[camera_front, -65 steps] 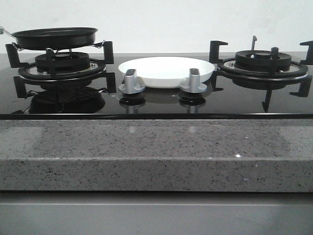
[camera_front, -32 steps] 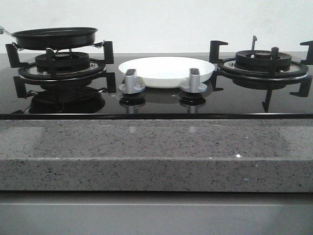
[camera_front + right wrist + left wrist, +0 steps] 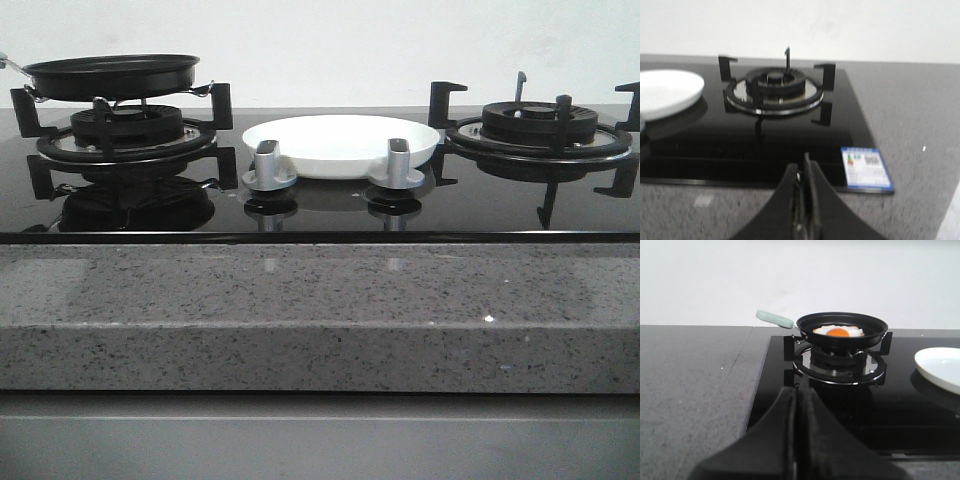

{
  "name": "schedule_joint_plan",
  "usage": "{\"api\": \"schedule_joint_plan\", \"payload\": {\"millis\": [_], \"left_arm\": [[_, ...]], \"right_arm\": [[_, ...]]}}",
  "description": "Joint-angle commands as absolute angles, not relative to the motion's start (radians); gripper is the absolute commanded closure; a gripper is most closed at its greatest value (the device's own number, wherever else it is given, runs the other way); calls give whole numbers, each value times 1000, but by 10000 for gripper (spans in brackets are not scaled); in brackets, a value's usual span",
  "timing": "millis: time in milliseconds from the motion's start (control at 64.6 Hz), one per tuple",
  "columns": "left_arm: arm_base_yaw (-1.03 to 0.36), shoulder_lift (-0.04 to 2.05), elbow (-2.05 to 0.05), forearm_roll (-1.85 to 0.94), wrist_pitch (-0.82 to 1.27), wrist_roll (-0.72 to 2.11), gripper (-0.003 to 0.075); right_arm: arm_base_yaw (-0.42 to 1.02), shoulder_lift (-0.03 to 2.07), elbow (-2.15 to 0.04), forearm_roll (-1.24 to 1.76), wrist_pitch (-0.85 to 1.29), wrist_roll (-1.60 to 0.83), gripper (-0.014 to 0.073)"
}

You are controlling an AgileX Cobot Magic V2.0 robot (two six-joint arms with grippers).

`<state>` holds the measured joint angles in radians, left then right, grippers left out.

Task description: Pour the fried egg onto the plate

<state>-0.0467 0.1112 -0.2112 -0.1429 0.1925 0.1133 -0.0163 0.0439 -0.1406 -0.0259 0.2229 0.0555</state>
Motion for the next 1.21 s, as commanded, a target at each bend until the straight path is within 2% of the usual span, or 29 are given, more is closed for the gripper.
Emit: {"api": "schedule_joint_plan", "payload": {"millis": [0,139,325,464,557,619,681,727,805,882,960,1192], "left_arm": [[-46,235,-331,-144,151,102,740],[-46,425,-446,-144,145,102,740],[-46,579,-526,-144,43,102,739],[-46,628,-527,-144,-7,102,739],[-46,632,-527,-144,-7,102,724],[-46,632,-527,-144,-7,102,659],[-46,632,-527,-144,0,102,549],[-46,632,-527,-144,0,102,433],[-46,632,-527,-144,0,102,217],[-46,632,-527,-144,9,102,88],[-46,632,-527,-144,9,102,48],[-46,632,-527,-144,9,102,48]], "right_arm": [[-23,142,-258,-23,169,53,652],[-23,329,-383,-24,166,53,652],[-23,551,-492,-24,143,53,652],[-23,621,-506,-24,76,53,651],[-23,629,-506,-24,61,53,601],[-23,629,-506,-24,61,53,524],[-23,629,-506,-24,61,53,422],[-23,629,-506,-24,61,53,339],[-23,629,-506,-24,61,53,151],[-23,629,-506,-24,61,53,9],[-23,629,-506,-24,61,53,-71],[-23,629,-506,-24,56,53,-67]]}}
